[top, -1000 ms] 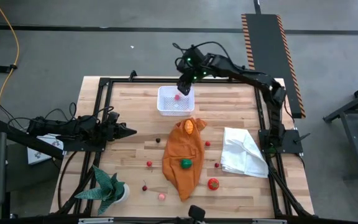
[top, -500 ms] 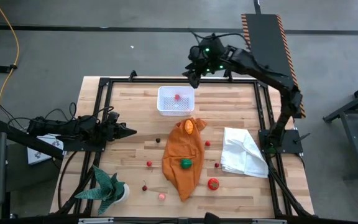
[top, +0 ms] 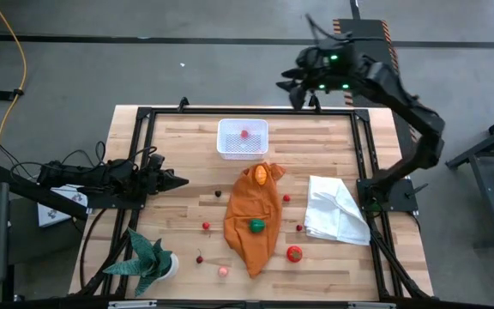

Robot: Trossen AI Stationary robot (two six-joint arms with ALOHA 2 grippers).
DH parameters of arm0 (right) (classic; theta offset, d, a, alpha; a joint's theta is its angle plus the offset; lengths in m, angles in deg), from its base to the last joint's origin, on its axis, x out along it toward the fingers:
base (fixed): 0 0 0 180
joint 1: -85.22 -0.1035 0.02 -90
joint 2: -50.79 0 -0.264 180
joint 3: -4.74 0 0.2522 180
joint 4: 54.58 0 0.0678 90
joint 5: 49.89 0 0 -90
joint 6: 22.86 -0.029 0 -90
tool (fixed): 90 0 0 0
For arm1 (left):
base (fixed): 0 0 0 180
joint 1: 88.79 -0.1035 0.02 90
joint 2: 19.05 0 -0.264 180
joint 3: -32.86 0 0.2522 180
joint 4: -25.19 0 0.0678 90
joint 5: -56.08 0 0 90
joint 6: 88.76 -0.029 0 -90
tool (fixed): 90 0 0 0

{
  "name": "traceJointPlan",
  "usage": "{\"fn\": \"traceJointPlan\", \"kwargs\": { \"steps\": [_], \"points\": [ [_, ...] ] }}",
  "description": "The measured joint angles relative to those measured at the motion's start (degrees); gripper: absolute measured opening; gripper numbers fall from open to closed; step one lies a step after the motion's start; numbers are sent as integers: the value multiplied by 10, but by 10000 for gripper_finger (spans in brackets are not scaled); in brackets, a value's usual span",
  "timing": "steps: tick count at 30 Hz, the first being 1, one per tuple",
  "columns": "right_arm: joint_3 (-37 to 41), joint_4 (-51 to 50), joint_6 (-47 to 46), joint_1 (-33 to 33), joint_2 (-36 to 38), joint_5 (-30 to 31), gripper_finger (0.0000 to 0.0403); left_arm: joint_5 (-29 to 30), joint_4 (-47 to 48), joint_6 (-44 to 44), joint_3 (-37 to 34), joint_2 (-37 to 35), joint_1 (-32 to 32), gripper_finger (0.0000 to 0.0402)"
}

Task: Pick and placing Produce into tupperware
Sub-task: Put the red raspberry into the white basket

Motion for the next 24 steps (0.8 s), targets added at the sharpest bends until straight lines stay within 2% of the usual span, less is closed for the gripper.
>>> {"fn": "traceJointPlan", "kwargs": {
  "steps": [6,10,14,17,24],
  "points": [
    [-1,0,-2,15,45,0,167,0,0,0,0,0,0,1],
    [-1,-1,0,14,49,-1,167,0,0,0,0,0,0,1],
    [-1,1,-10,1,47,-28,167,0,0,0,0,0,0,1],
    [0,18,-19,-24,46,-52,167,0,0,0,0,0,0,1],
    [0,52,-40,-118,46,-55,167,0,0,0,0,0,0,1]
  ]
}}
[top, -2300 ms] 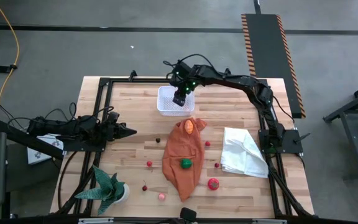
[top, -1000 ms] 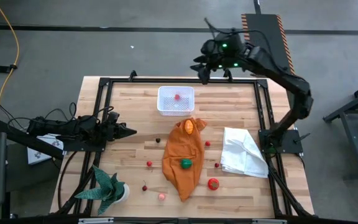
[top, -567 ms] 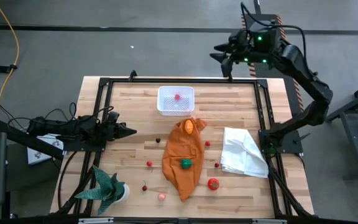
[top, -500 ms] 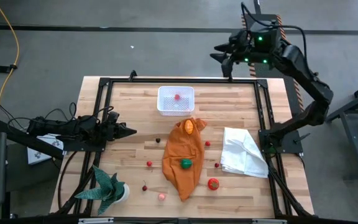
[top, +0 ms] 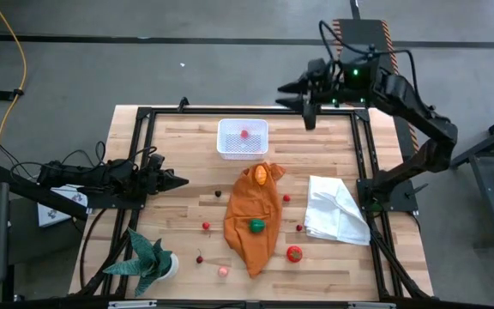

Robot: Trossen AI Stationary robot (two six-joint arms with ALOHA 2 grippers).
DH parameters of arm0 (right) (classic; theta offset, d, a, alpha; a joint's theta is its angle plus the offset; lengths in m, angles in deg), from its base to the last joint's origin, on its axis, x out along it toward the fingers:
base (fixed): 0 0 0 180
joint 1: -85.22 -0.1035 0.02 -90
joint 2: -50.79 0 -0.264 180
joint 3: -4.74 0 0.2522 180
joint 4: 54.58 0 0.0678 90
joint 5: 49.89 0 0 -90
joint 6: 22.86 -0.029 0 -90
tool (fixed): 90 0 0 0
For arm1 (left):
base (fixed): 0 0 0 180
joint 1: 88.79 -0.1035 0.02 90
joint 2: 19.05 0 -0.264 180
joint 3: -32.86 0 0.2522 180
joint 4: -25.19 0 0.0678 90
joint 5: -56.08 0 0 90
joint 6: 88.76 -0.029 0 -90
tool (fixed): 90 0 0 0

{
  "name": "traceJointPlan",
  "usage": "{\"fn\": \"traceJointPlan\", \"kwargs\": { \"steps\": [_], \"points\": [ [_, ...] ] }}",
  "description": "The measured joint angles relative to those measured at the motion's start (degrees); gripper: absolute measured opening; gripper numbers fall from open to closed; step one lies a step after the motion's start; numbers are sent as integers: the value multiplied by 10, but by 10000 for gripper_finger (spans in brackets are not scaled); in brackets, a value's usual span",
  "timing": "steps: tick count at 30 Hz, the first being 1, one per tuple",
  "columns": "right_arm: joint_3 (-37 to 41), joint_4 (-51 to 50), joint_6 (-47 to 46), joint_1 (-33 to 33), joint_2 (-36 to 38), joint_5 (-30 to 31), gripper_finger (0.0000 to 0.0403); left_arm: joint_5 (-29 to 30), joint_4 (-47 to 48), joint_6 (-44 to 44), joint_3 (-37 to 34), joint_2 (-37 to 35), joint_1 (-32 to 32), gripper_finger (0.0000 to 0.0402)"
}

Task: Pick and placing Produce into tupperware
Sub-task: Put the red raspberry into the white basket

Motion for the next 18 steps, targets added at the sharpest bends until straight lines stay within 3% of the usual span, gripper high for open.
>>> {"fn": "traceJointPlan", "kwargs": {
  "steps": [10,18],
  "points": [
    [0,8,-40,-133,0,3,167,0,0,0,0,0,0,1],
    [0,-11,-22,-192,0,73,167,0,0,0,0,0,0,1]
  ]
}}
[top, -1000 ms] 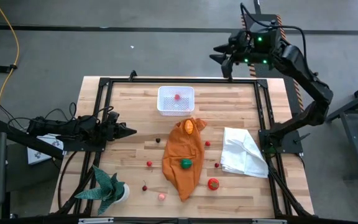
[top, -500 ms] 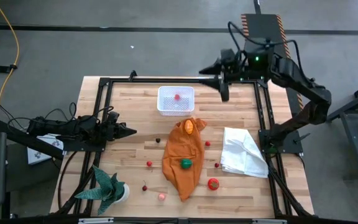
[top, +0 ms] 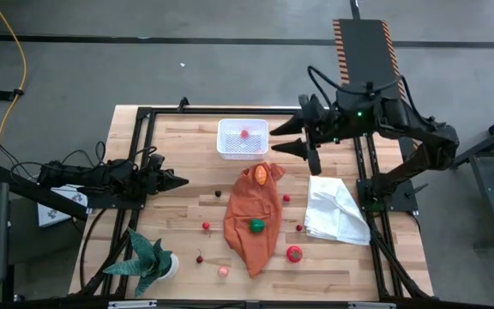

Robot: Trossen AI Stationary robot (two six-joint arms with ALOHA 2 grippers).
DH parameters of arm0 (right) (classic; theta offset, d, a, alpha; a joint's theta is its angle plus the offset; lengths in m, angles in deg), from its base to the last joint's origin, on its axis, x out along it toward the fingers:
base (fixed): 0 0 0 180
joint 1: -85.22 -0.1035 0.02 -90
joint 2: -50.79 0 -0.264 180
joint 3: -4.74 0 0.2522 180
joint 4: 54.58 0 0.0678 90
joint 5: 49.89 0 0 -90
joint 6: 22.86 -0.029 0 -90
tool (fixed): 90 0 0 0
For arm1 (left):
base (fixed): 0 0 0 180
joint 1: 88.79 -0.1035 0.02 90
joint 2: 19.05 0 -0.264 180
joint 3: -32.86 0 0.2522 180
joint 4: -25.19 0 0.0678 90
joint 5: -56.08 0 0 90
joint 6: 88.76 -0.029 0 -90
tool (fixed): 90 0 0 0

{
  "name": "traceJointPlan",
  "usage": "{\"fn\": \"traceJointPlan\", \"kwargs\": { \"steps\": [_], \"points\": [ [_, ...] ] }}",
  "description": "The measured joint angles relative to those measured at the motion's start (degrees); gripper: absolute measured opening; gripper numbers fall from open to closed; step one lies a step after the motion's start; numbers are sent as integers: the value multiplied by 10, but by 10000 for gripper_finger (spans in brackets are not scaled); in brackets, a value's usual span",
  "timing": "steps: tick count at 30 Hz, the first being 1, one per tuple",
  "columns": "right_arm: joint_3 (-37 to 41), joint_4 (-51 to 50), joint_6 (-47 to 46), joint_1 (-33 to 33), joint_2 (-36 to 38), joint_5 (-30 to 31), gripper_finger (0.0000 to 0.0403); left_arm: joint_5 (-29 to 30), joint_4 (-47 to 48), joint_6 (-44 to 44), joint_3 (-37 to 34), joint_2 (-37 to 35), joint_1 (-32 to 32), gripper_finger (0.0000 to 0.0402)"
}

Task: Pick and placing Produce into tupperware
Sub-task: Put the red raspberry into the white basket

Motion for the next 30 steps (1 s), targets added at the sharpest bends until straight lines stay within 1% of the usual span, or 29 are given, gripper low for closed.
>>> {"fn": "traceJointPlan", "kwargs": {
  "steps": [3,7,11,18,21,26,30],
  "points": [
    [0,-75,-33,-1,-6,3,167,0,0,0,0,0,0,1],
    [1,-185,-58,-4,-26,42,167,0,0,0,0,0,0,1],
    [1,-240,-63,-10,-55,69,167,-6,0,0,0,0,0,1],
    [1,-265,-53,-19,-94,69,167,-7,1,0,0,0,0,1],
    [1,-274,-52,-19,-96,70,167,-7,1,0,0,0,0,1],
    [1,-297,-51,-19,-91,100,167,-9,1,0,0,0,0,1],
    [1,-301,-51,-19,-88,103,167,-12,2,0,0,0,0,1]
  ]
}}
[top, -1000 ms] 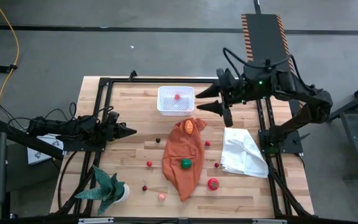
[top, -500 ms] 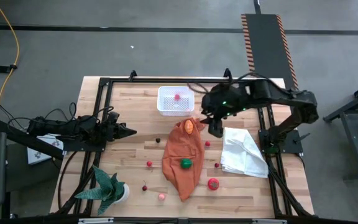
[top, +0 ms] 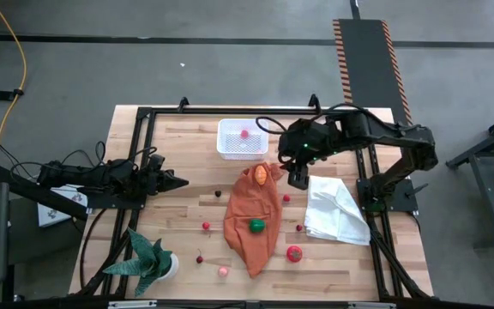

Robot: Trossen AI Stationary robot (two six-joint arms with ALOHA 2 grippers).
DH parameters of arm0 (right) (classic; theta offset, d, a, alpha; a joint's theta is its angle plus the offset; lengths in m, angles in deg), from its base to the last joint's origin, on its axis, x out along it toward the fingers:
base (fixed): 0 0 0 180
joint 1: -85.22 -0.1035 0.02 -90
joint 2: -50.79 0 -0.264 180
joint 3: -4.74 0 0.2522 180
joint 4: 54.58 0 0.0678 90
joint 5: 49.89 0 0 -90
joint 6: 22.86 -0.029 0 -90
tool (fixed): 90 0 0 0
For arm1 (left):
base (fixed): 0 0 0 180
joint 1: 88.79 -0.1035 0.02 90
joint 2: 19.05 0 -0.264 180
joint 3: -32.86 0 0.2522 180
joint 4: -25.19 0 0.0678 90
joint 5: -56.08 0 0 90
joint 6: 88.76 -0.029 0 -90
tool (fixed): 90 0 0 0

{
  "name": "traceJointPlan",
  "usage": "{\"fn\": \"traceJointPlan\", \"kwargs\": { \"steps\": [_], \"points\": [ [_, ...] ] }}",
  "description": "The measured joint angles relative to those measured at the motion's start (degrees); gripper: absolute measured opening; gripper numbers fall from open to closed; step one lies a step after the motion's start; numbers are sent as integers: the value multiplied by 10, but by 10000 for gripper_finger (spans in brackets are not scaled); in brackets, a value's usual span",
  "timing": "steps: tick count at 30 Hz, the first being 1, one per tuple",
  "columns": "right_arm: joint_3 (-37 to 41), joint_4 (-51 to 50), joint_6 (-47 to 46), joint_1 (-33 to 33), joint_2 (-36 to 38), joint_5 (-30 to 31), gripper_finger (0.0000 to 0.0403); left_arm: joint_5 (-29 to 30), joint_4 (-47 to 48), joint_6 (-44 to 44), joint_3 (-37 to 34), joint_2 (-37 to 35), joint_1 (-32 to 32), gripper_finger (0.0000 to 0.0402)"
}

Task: Pick and placing Produce into tupperware
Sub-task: Put the red raspberry into the white basket

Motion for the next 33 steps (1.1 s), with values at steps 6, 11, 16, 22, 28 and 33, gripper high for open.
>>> {"fn": "traceJointPlan", "kwargs": {
  "steps": [6,11,16,22,28,33],
  "points": [
    [0,0,9,0,0,12,167,-1,0,0,0,0,0,1],
    [0,0,13,0,0,23,167,-5,1,0,0,0,0,1],
    [0,0,15,2,0,24,167,-5,2,0,0,0,0,1],
    [0,1,21,2,0,33,167,-5,2,0,0,0,0,1],
    [0,2,21,2,0,41,167,-6,2,0,0,0,0,1],
    [48,43,22,4,15,42,167,-6,2,-9,0,0,0,1]
  ]
}}
